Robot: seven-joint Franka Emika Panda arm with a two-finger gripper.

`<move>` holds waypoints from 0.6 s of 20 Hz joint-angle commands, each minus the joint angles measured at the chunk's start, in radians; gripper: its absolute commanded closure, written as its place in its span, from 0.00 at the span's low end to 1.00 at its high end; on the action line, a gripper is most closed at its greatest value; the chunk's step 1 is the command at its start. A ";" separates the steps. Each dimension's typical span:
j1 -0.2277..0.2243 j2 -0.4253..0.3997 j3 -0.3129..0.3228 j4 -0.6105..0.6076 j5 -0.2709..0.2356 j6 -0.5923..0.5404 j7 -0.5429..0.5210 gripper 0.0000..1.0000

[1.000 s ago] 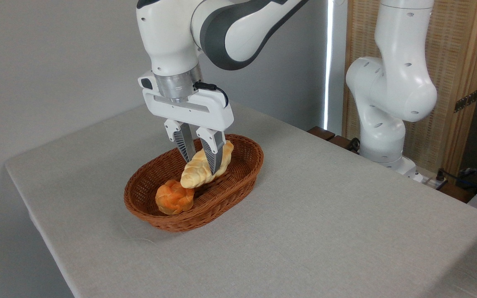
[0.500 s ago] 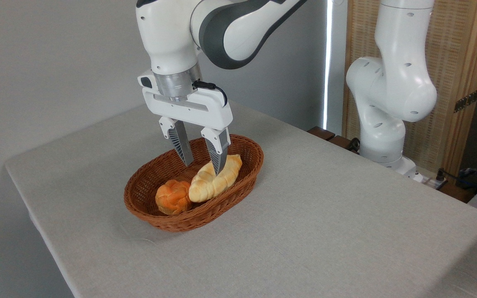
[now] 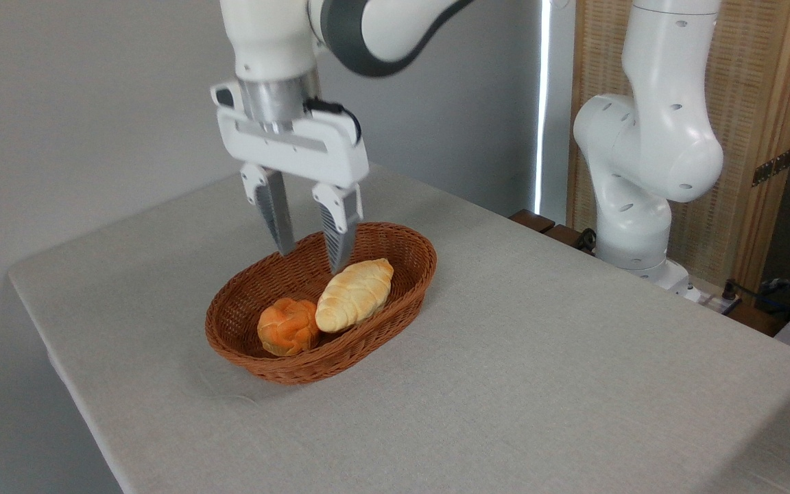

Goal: Put bread into the basket

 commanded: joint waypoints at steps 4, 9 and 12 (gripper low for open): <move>0.084 0.008 0.020 0.114 0.007 -0.031 0.311 0.00; 0.141 0.117 0.020 0.295 0.009 -0.210 0.428 0.00; 0.146 0.136 0.020 0.320 0.009 -0.238 0.466 0.00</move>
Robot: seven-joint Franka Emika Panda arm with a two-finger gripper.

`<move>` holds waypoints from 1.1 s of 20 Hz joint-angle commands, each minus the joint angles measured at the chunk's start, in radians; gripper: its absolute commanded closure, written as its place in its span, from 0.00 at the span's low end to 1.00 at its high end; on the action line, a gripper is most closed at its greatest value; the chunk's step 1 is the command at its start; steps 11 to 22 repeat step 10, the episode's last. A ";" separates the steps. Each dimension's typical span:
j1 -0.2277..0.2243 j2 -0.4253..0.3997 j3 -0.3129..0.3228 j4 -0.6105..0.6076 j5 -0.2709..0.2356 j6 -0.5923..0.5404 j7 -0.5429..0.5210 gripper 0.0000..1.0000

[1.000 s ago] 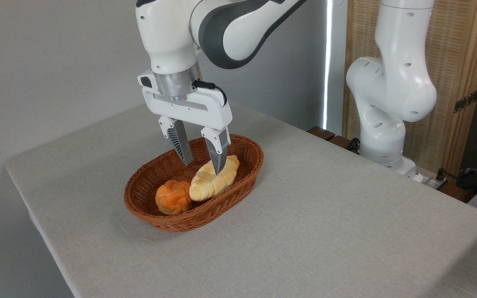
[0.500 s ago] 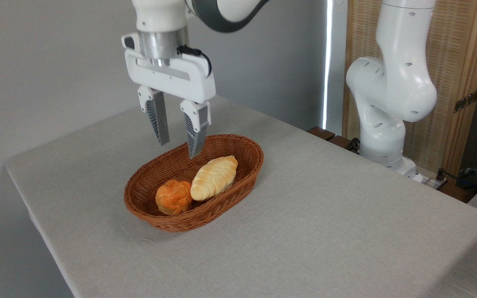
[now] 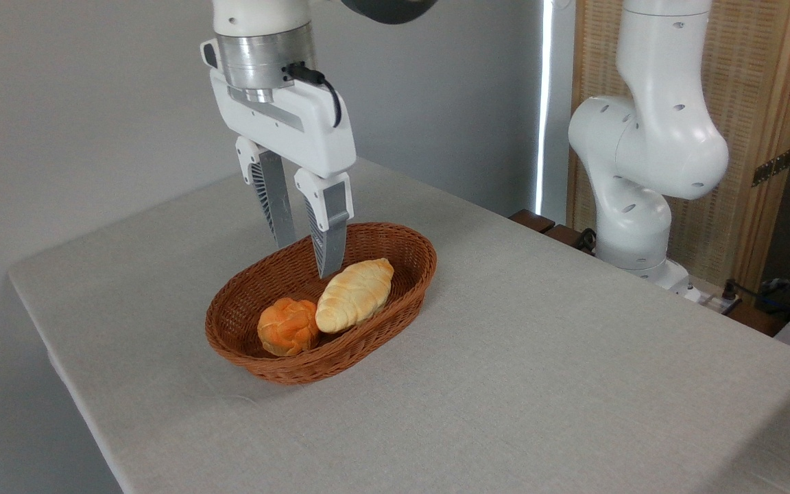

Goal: Put bread into the basket

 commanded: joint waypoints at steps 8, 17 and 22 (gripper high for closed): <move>0.004 0.051 0.002 0.066 0.006 -0.056 0.059 0.00; 0.004 0.050 0.002 0.066 0.008 -0.056 0.052 0.00; 0.004 0.050 0.002 0.066 0.008 -0.056 0.052 0.00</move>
